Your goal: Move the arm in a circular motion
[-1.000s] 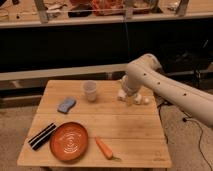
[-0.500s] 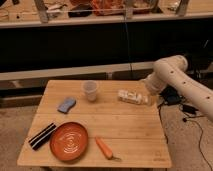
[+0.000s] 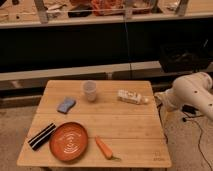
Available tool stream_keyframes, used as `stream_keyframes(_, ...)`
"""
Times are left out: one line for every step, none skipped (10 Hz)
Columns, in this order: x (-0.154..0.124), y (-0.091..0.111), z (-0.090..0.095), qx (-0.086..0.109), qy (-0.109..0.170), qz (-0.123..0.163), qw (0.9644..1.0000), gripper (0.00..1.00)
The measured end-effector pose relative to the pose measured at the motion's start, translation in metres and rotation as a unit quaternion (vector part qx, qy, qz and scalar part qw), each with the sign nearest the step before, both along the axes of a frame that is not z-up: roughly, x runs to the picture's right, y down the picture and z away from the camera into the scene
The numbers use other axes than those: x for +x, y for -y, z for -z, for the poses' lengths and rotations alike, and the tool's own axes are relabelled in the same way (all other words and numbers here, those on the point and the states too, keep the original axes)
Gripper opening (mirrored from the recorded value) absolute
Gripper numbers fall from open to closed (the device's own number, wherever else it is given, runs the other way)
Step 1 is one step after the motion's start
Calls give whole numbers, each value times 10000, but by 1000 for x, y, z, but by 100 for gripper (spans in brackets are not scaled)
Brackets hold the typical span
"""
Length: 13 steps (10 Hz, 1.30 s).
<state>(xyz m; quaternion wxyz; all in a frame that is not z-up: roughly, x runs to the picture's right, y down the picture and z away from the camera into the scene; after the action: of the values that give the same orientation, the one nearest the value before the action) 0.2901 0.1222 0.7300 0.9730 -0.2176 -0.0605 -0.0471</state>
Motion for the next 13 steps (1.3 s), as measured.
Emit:
stream_keyframes(-8,-8,6,2,6,51,10000,80)
stream_keyframes(-17,-13,9,3,32,119,9999,80)
stream_keyframes(-42,-19,12,0,126,242,9996,80)
stream_keyframes(-62,-21,13,6,217,333,9992,80)
stream_keyframes(-80,-21,15,19,292,418,9987,80)
stream_keyframes(-113,-22,18,33,440,569,9974,80)
stream_keyframes(-135,-21,21,40,546,677,9962,80)
stream_keyframes(-159,-21,25,36,672,801,9945,80)
stream_keyframes(-185,-22,30,-23,854,928,9920,80)
stream_keyframes(-218,-21,38,-106,1073,1098,9881,80)
stream_keyframes(-237,-19,41,-161,1210,1215,9851,80)
stream_keyframes(-264,-16,46,-238,1442,1372,9797,80)
stream_keyframes(-286,-12,50,-286,1641,1465,9751,80)
